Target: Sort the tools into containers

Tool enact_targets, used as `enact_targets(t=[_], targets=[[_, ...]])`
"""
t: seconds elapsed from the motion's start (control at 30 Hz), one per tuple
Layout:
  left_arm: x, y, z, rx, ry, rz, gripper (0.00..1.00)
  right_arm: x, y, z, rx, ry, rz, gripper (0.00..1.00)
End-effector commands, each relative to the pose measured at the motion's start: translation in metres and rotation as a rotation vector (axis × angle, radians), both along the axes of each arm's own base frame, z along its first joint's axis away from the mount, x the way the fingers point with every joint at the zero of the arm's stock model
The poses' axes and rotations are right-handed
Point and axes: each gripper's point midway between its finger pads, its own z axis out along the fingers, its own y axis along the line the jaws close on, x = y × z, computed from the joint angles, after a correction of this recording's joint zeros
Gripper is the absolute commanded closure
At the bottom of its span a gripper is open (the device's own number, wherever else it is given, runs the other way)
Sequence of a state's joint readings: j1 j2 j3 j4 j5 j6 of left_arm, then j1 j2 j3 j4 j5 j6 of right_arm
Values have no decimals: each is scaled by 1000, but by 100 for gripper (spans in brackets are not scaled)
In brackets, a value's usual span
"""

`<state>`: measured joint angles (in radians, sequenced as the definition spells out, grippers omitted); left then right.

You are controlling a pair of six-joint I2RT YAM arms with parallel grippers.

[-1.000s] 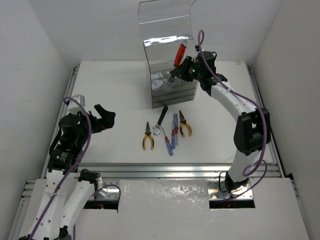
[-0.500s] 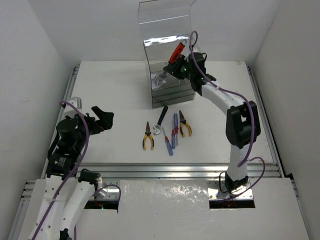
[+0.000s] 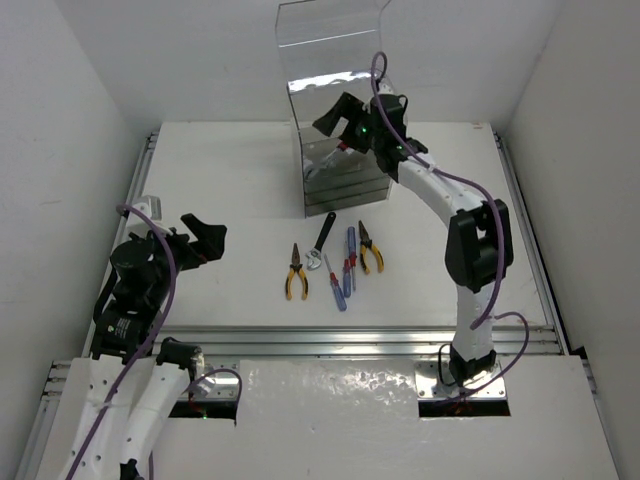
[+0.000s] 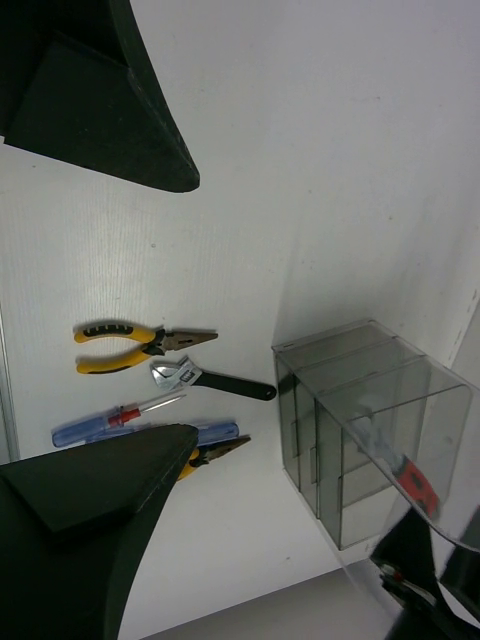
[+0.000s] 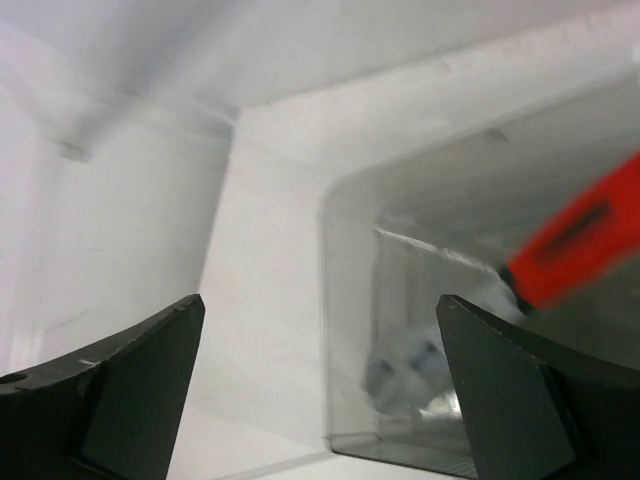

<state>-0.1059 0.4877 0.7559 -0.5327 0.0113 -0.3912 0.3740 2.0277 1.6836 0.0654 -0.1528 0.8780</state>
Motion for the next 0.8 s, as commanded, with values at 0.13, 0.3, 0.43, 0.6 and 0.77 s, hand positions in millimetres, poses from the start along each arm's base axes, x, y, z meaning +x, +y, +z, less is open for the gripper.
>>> enact_targets(t=[0.13, 0.3, 0.43, 0.6, 0.77], targets=[[3, -2, 16, -12, -67, -1, 0, -30, -4, 118, -54, -129, -22, 1], [2, -2, 16, -15, -70, -1, 0, -81, -3, 71, -123, 35, -11, 1], [3, 3, 15, -9, -66, 25, 0, -123, -1, 18, -379, 90, -100, 4], [2, 5, 17, -11, -72, 39, 0, -167, 15, -21, -569, 92, -152, 16], [1, 5, 18, -13, -75, 40, 0, -180, 27, -72, -647, 174, -162, 19]])
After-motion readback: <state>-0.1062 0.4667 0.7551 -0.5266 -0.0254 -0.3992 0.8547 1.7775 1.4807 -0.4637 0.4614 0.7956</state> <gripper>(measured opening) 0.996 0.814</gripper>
